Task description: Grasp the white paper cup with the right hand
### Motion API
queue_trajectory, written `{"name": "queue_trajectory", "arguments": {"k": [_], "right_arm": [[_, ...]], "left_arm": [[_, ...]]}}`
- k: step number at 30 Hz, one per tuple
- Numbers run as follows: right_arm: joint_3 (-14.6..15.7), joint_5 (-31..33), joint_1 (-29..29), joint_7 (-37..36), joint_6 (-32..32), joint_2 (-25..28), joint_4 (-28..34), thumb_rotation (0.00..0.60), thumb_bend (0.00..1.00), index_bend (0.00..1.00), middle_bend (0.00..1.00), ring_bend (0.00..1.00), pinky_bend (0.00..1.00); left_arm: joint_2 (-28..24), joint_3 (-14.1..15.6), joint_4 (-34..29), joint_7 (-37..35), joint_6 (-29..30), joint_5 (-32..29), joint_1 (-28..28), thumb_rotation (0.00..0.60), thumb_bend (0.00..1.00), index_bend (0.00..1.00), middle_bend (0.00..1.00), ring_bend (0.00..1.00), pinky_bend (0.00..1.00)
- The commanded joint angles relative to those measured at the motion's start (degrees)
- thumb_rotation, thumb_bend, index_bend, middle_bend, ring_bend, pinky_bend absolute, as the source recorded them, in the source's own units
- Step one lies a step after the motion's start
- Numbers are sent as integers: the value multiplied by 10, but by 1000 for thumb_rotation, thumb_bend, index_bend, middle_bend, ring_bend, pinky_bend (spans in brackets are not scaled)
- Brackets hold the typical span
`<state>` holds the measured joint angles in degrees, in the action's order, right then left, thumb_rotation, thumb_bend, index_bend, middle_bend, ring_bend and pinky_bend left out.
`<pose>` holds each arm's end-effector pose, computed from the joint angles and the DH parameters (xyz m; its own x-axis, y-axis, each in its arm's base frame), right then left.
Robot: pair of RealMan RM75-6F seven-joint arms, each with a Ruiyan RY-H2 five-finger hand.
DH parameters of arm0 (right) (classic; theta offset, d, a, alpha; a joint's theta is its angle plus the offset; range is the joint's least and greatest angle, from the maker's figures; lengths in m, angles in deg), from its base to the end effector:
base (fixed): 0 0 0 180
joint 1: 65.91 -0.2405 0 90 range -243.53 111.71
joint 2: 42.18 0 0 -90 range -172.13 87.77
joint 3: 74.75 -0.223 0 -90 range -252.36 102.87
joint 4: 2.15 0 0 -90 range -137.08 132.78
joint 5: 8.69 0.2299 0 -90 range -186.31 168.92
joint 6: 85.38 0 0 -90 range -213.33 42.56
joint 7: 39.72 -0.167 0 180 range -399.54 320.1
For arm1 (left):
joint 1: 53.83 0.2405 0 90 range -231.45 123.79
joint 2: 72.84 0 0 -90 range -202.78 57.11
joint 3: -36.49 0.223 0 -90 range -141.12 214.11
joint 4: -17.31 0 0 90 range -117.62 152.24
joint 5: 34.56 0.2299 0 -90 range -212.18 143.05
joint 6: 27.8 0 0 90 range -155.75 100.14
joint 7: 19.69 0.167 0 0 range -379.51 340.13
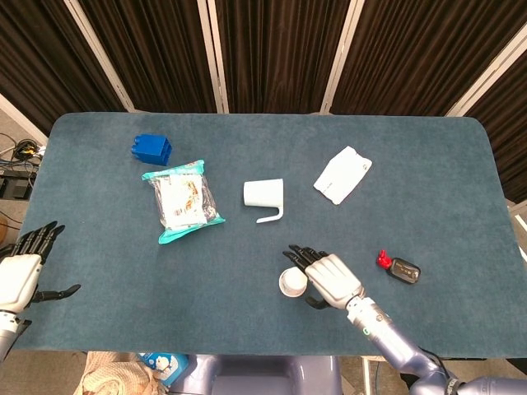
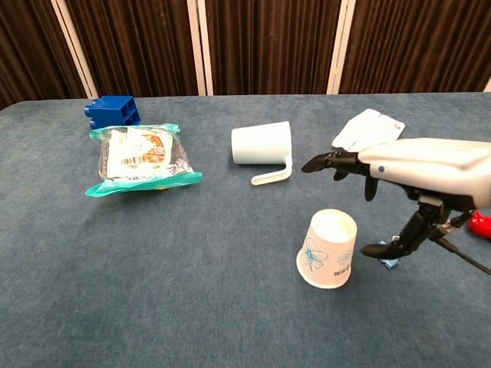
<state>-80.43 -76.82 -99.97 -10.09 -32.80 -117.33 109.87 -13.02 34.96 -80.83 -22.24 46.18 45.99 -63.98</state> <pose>-0.0953 -0.2512 -0.0240 0.4923 -0.3890 0.7787 -0.8228 -0.4998 0.2705 -0.2844 0.2192 0.1104 0.3189 0.1862 0.9293 0.9456 0.0047 -0.3254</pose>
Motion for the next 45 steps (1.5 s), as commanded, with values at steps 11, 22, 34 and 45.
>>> {"name": "queue_trajectory", "arguments": {"k": [11,22,34,45], "right_arm": [[22,53,-10,36,23,-37,-15,600,290,160,134,207,404],[21,48,-12,28,53,-63,-30,600,409,507,376,420,546],[-4,55,-22,32,73,-20,-4,600,410,508,377,420,546],[5,113,-35,87,73,52,36,600,409,508,376,420,546]], "left_arm": [[-1,1,-2,-3,-2,1,-1,600,0,0,0,0,0],[1,-1,-1,-2,-4,-4,-3,600,0,0,0,0,0],[1,-1,-2,-1,-4,-4,-3,600,0,0,0,0,0],[3,0,-3,5,-3,-5,-3,600,0,0,0,0,0]]}}
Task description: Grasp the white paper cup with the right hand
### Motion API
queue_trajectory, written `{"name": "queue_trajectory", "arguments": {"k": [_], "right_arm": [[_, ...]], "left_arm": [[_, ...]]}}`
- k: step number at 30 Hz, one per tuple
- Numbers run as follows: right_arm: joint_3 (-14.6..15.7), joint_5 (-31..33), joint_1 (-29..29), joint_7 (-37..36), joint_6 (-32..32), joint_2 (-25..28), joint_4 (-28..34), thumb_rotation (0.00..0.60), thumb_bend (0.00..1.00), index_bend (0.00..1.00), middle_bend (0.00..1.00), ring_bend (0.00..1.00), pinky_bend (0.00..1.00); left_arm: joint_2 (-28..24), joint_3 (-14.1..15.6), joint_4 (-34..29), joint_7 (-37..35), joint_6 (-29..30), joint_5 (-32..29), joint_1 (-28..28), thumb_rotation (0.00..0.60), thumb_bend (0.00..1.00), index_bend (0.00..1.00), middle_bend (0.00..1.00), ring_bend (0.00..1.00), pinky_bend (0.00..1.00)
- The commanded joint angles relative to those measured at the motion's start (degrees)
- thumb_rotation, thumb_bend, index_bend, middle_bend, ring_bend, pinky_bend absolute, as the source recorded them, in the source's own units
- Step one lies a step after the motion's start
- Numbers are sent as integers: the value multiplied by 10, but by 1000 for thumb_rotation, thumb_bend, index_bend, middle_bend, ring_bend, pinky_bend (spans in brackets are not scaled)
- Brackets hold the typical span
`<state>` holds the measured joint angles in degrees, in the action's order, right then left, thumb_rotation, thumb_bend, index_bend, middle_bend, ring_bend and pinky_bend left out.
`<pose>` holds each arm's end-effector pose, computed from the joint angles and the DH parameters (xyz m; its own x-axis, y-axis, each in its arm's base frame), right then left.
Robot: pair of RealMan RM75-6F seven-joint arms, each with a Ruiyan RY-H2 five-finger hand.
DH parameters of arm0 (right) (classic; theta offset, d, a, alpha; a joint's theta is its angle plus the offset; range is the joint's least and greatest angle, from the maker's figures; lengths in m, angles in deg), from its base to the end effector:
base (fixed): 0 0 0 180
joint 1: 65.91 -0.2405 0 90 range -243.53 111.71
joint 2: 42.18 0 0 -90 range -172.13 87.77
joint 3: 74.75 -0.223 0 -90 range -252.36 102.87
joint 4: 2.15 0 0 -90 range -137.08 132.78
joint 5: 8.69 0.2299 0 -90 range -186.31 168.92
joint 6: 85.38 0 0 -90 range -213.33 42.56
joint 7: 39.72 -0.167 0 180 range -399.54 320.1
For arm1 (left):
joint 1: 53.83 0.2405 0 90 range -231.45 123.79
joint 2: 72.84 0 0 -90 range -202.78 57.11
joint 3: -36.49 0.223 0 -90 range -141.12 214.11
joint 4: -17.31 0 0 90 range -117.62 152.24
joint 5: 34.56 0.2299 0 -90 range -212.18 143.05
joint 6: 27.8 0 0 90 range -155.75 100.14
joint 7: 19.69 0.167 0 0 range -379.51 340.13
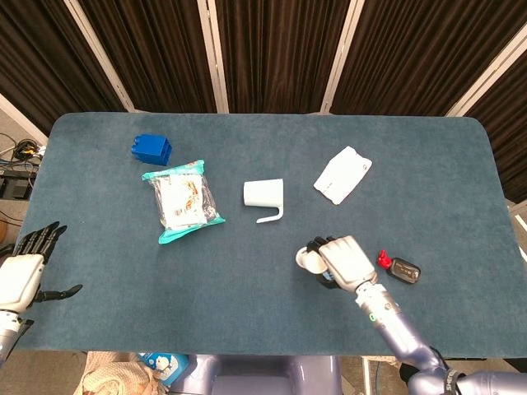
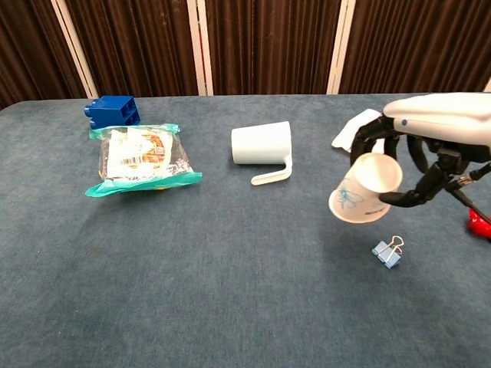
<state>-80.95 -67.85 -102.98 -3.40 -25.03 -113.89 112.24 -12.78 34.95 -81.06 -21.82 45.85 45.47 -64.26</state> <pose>-0.1024 -0.2753 0.0064 0.5357 -0.2967 0.7906 -0.8209 -0.4026 0.4051 -0.2835 0.2202 0.1082 0.3165 0.1912 0.9291 0.9461 0.0073 -0.3238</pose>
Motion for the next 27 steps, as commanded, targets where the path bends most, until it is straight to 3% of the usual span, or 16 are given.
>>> {"name": "queue_trajectory", "arguments": {"k": [1,9,25,27], "right_arm": [[13,33,-6,25,-8,24,18,600,409,508,377,420,546],[38,81,-16,47,-17,42,47,600,409,508,376,420,546],[57,94,-21,49,7,12,30,600,409,506,376,420,546],[58,92,-21,48,9,7,25,600,409,462,376,419,545]], "left_arm": [[0,0,0,1,1,0,0,600,0,0,0,0,0],[2,1,-1,5,5,3,1,600,0,0,0,0,0],[2,2,-1,4,7,7,2,600,0,0,0,0,0],[2,2,0,4,7,7,2,600,0,0,0,0,0]]}}
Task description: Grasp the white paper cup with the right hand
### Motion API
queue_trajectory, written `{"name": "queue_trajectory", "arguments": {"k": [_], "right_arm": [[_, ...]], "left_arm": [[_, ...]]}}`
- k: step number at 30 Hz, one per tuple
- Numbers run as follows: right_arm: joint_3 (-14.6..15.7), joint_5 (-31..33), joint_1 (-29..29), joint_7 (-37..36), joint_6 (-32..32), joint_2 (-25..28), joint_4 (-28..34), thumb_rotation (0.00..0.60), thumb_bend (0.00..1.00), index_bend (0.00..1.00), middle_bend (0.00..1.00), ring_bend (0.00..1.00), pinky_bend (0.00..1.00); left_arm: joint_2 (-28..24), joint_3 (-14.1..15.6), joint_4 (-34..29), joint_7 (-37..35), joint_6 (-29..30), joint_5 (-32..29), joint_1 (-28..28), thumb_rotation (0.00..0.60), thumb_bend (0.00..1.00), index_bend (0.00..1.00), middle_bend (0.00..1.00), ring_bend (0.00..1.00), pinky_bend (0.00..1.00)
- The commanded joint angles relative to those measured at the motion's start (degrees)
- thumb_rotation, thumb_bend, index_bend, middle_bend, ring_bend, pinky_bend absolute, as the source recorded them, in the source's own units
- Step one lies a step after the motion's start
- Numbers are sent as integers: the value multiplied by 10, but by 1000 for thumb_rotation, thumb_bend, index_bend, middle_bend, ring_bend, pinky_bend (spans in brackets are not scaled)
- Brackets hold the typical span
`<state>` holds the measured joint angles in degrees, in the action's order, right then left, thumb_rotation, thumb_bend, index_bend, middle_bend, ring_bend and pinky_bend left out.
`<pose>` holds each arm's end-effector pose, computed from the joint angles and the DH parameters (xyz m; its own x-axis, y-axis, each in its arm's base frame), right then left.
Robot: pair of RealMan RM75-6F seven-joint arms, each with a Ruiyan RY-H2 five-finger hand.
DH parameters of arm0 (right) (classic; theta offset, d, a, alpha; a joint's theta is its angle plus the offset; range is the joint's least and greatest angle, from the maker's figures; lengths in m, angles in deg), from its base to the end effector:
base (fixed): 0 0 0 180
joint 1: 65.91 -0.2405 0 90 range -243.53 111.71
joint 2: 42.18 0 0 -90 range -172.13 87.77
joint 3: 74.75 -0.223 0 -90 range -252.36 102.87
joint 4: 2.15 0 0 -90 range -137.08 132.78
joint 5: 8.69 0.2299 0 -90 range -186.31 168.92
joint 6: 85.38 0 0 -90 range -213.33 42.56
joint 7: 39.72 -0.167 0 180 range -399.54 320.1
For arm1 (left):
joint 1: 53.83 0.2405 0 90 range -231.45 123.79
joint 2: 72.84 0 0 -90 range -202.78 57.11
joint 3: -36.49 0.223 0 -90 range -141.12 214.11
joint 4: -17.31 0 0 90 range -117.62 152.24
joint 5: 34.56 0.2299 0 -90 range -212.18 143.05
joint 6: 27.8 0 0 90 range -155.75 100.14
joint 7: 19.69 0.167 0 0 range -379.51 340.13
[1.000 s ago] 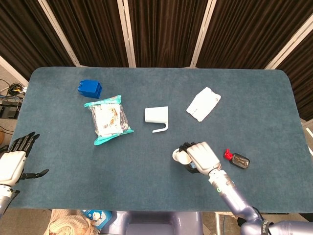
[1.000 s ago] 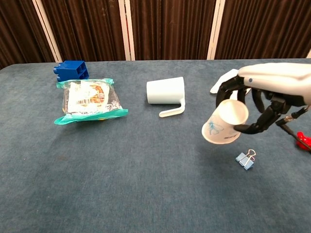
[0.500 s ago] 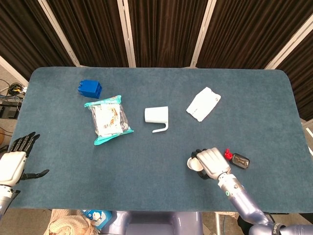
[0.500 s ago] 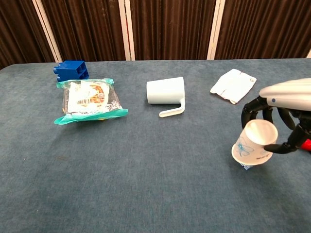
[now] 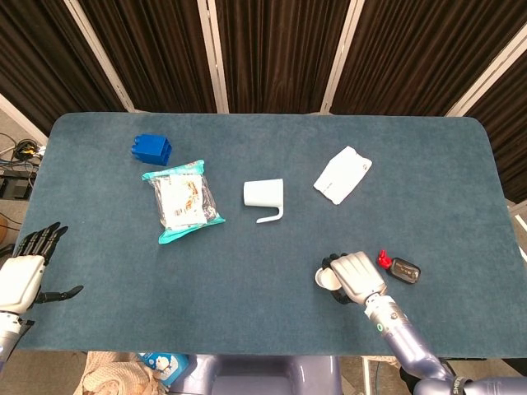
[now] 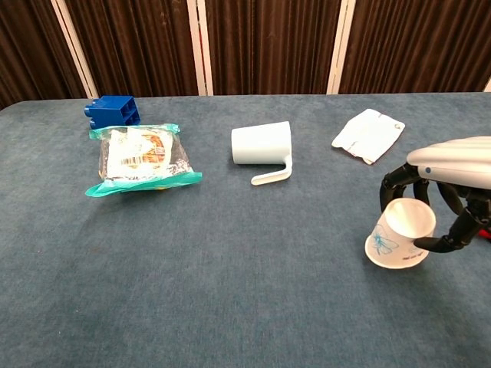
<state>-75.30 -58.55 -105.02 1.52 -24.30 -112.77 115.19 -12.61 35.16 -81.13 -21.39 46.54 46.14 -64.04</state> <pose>-0.1297 -0.2534 -0.0051 0.5775 -0.4276 0.6954 -0.8151 -0.3501 0.4616 -0.2817 0.2184 0.1078 0.3230 0.1852 0.9281 0.9446 -0.0021 -0.3283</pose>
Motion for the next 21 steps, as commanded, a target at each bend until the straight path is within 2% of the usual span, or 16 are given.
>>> {"name": "queue_trajectory", "arguments": {"k": [1,5,7,11,17,21], "right_arm": [[2,-2,0,-1,4,-7,-7,600,409,402,366,409,532],[6,-11,-1,1,7,-12,-14,600,392,61,187,241,383],[8,-12,0,3,12,-10,-11,600,369,2,93,163,341],[8,-13,0,7,22,0,1,600,338,0,4,83,303],[16,-17,9,15,44,29,29,600,337,0,0,36,253],[31,-53,38,1,84,62,44,600,336,0,0,26,222]], "left_arm": [[0,0,0,0,0,0,0,600,0,0,0,0,0],[1,-1,1,1,1,0,0,600,0,0,0,0,0],[1,-1,1,1,2,0,0,600,0,0,0,0,0],[1,-1,1,0,2,0,0,600,0,0,0,0,0],[0,-2,1,-3,7,3,2,600,0,0,0,0,0],[0,-3,4,-8,18,9,5,600,0,0,0,0,0]]}}
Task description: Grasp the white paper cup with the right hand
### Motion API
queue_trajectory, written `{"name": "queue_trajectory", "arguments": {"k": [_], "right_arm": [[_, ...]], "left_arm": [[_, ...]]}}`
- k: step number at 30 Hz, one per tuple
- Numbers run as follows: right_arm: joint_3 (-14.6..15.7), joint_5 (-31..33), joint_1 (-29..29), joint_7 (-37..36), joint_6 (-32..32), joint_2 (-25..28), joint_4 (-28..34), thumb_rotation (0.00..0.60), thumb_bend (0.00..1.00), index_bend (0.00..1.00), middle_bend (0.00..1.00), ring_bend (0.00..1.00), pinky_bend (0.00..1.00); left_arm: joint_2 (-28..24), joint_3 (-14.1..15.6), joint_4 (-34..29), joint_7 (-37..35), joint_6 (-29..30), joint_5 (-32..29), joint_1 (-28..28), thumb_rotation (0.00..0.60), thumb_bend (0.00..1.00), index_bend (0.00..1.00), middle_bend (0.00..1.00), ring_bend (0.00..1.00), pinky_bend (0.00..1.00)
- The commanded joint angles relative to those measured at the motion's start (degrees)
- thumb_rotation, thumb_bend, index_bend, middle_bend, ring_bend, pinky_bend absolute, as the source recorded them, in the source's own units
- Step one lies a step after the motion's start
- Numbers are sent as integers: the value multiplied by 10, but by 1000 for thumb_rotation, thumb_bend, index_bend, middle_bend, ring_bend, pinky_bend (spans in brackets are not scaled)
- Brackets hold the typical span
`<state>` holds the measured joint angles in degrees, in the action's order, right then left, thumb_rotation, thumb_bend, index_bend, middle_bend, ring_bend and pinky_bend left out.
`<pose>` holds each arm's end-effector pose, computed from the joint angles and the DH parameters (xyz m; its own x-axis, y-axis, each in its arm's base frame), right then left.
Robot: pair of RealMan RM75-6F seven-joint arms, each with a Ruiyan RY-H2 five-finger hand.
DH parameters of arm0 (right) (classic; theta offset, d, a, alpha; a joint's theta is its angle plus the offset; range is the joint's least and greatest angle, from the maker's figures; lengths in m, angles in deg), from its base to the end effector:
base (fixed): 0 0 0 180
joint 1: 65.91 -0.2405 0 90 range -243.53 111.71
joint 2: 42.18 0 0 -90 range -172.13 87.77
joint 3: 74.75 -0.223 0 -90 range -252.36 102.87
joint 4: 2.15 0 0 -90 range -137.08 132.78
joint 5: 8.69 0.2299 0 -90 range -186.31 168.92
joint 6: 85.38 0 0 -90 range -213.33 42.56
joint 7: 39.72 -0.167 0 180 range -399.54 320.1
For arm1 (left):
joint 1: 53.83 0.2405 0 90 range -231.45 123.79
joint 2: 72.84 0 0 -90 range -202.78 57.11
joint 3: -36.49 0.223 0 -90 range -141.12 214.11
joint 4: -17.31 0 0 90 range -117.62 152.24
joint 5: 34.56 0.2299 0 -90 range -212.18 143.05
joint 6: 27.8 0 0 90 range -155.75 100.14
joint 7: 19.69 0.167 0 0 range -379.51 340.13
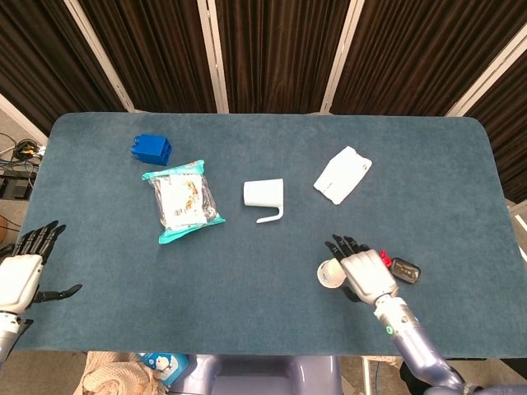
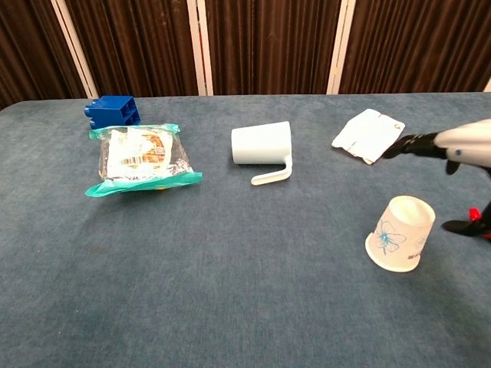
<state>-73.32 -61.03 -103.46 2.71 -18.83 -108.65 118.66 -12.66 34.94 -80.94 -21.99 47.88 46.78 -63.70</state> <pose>-0.1376 -0.2492 0.0210 0.6101 -0.3680 0.7017 -0.7918 -0.3128 0.5246 -0.2803 0.2185 0.1120 0.3196 0.1602 0.9339 0.9465 -0.0070 -0.3227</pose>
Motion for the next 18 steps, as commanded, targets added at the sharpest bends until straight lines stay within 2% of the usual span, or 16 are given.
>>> {"name": "queue_trajectory", "arguments": {"k": [1,4,10,18], "right_arm": [[14,-39,30,-17,39,25,9,600,336,0,0,24,218],[24,-95,72,-64,88,42,-3,600,336,0,0,9,193],[42,-195,176,-213,203,73,-64,600,336,0,0,0,152],[57,-222,275,-323,280,82,-144,600,335,0,0,0,134]], "left_arm": [[0,-1,3,-2,6,4,2,600,0,0,0,0,0],[1,0,7,-3,13,9,4,600,0,0,0,0,0],[4,3,14,1,34,26,13,600,0,0,0,0,0],[11,7,22,16,50,40,20,600,0,0,0,0,0]]}}
